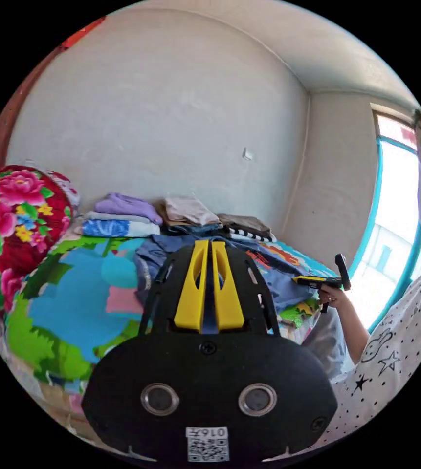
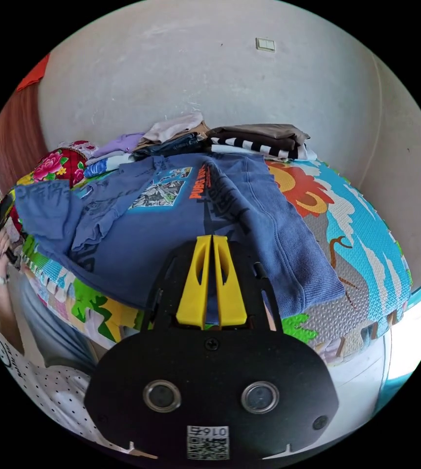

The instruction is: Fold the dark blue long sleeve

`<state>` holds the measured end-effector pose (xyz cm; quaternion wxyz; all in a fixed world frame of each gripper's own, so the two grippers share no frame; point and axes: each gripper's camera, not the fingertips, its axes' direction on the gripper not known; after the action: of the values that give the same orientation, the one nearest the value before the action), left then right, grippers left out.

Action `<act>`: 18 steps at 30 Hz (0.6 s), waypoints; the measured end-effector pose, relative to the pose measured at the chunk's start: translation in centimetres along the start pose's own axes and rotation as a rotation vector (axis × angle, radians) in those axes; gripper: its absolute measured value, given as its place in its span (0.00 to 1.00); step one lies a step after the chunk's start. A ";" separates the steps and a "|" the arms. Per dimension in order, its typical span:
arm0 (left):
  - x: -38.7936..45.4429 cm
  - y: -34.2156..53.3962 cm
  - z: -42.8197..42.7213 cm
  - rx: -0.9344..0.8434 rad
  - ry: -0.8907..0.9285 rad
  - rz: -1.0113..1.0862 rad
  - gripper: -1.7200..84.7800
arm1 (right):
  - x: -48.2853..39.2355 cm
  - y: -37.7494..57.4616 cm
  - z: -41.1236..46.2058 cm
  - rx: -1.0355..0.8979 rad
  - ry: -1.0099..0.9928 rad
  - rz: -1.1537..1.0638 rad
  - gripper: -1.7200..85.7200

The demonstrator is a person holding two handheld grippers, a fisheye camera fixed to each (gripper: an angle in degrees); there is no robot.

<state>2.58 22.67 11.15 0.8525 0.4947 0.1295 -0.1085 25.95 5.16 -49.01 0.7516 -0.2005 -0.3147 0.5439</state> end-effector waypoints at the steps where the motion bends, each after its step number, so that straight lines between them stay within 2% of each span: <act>1: -0.1 2.2 -3.0 -0.024 -0.070 -0.050 0.01 | -1.1 -0.6 -0.2 -0.026 0.036 -0.011 0.05; 2: 0.0 3.2 -4.1 -0.050 -0.085 -0.069 0.01 | -1.8 -1.0 -0.5 -0.014 0.035 -0.018 0.06; 3: 0.1 5.0 -5.8 -0.117 -0.083 -0.095 0.01 | -3.2 -1.6 -1.9 0.087 -0.053 -0.052 0.12; 4: 0.3 6.5 -6.7 -0.180 -0.059 -0.103 0.01 | -5.4 -2.3 -2.9 0.107 -0.130 -0.197 0.16; 7: 1.2 8.8 -7.0 -0.260 0.022 -0.086 0.01 | -10.9 -4.8 -0.6 -0.138 0.008 -0.410 0.17; 9: 1.9 9.0 -5.8 -0.317 0.148 -0.031 0.02 | -13.0 -6.1 1.0 -0.264 0.133 -0.423 0.17; 11: 2.8 8.5 -4.3 -0.427 0.279 0.045 0.04 | -14.9 -6.3 -0.2 -0.196 0.173 -0.476 0.16; 13: 3.6 7.3 -4.6 -0.423 0.207 0.096 0.05 | -16.4 -6.2 -3.5 0.012 0.171 -0.483 0.15; 18: 4.9 4.6 -7.6 -0.216 -0.062 0.129 0.05 | -17.3 -7.6 -5.1 0.079 -0.123 -0.430 0.18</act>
<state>7.75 31.25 9.65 0.9096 0.4037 0.0821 -0.0541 31.07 -13.42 -52.21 0.8369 -0.0655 -0.3740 0.3942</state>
